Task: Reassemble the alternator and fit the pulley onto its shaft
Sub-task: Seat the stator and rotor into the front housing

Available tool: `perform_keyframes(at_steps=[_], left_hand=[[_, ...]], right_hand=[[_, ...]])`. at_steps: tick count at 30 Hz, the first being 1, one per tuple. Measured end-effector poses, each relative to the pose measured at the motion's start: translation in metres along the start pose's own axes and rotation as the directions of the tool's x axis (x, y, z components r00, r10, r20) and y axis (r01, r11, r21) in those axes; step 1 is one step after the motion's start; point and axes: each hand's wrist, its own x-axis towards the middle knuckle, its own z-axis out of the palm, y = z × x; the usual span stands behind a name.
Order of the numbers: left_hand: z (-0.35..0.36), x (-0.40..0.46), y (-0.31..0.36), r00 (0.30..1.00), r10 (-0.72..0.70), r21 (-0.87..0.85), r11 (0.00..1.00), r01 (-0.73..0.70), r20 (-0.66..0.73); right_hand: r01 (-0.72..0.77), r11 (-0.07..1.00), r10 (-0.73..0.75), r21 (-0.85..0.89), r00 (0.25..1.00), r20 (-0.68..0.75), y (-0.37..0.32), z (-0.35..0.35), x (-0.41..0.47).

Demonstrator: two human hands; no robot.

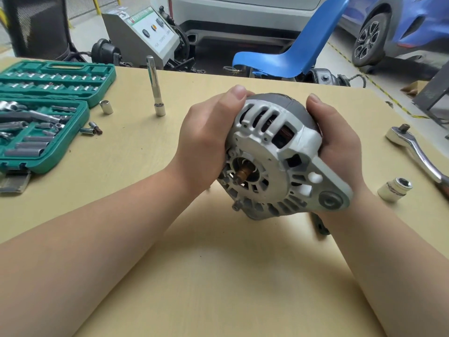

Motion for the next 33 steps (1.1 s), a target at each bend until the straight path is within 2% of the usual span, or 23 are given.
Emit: perform_keyframes(at_steps=[1, 2, 6, 10, 14, 16, 18, 21, 24, 29, 33], left_hand=[[-0.002, -0.002, 0.002, 1.0, 0.021, -0.008, 1.0, -0.021, -0.002], [-0.003, -0.005, 0.004, 0.999, 0.043, -0.02, 0.999, -0.043, 0.0], [-0.011, -0.013, 0.009, 0.994, 0.093, -0.03, 0.995, -0.091, 0.066], [-0.021, -0.024, 0.015, 0.989, 0.018, -0.051, 0.999, -0.01, 0.149], [-0.034, -0.044, 0.016, 0.989, -0.029, -0.18, 0.982, 0.056, 0.147], [-0.036, -0.051, 0.019, 0.979, -0.091, -0.295, 0.945, 0.142, 0.18], [-0.039, -0.055, 0.021, 0.954, -0.153, -0.436, 0.863, 0.255, 0.256], [-0.044, -0.059, 0.017, 0.926, -0.162, -0.518, 0.789, 0.33, 0.342], [-0.049, -0.06, 0.013, 0.889, -0.175, -0.493, 0.779, 0.387, 0.422], [-0.048, -0.06, 0.013, 0.858, -0.246, -0.435, 0.778, 0.452, 0.452], [-0.052, -0.061, 0.011, 0.835, -0.279, -0.428, 0.755, 0.496, 0.474]], right_hand=[[0.005, 1.0, -0.005, 0.001, 0.991, 0.132, 0.003, 0.002, -0.002], [0.014, 1.0, -0.011, -0.014, 0.987, 0.158, 0.005, 0.001, -0.003], [0.114, 0.985, -0.098, -0.133, 0.988, 0.121, 0.007, 0.001, -0.006], [0.244, 0.94, -0.249, -0.237, 0.968, 0.009, 0.009, 0.007, -0.01], [0.353, 0.885, -0.348, -0.304, 0.935, 0.074, 0.015, 0.016, -0.017], [0.428, 0.813, -0.417, -0.394, 0.901, 0.116, 0.019, 0.019, -0.021], [0.482, 0.731, -0.467, -0.482, 0.869, 0.162, 0.024, 0.023, -0.027], [0.552, 0.652, -0.521, -0.519, 0.824, 0.222, 0.032, 0.029, -0.037], [0.636, 0.528, -0.563, -0.563, 0.759, 0.328, 0.038, 0.029, -0.041], [0.761, 0.197, -0.574, -0.619, 0.601, 0.556, 0.043, 0.024, -0.042], [0.776, 0.101, -0.546, -0.622, 0.566, 0.618, 0.045, 0.023, -0.041]])
